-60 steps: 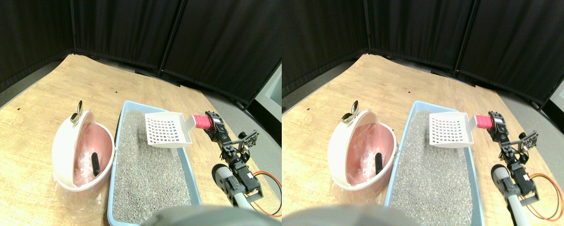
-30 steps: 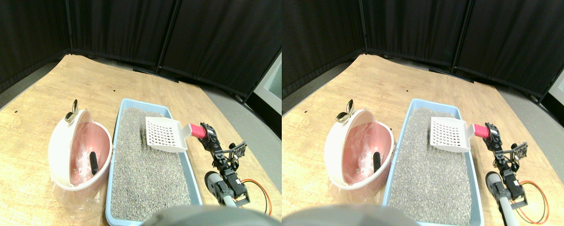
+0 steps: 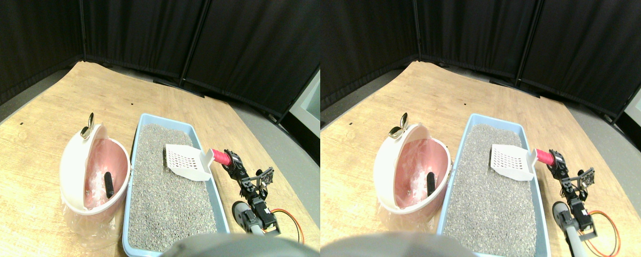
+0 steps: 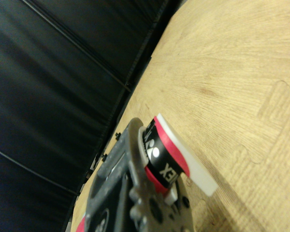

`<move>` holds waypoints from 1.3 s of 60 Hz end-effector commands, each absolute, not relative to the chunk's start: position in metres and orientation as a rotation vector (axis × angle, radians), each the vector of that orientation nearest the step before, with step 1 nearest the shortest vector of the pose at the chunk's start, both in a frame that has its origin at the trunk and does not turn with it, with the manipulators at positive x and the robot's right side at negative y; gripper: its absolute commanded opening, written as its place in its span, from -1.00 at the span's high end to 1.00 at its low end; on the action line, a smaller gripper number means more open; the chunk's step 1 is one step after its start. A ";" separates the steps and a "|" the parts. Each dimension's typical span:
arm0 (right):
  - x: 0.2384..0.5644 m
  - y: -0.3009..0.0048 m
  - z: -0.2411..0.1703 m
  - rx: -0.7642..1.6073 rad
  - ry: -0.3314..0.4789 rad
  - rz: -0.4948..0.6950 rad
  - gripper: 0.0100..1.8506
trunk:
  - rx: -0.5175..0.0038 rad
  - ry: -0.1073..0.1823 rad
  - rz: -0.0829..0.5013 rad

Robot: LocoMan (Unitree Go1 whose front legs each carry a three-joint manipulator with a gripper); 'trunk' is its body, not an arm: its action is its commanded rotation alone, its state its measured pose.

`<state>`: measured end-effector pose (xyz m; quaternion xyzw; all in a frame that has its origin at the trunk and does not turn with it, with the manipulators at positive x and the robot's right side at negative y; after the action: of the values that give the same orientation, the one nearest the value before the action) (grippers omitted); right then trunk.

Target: Scoop (unimanual)

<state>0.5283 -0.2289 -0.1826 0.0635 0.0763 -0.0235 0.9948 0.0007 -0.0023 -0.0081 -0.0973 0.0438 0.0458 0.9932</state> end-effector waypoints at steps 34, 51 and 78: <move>0.509 -0.223 -0.215 0.167 0.252 -0.083 0.95 | -0.221 0.074 0.124; 0.508 -0.228 -0.214 0.193 0.350 -0.116 0.57 | -0.222 0.070 0.120; 0.508 -0.236 -0.198 0.224 0.413 -0.147 -0.46 | -0.220 0.069 0.111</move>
<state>0.5057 -0.2375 -0.2058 0.1272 0.2176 -0.0768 0.9647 0.0005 -0.0020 -0.0075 -0.1080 0.0409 0.0533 0.9919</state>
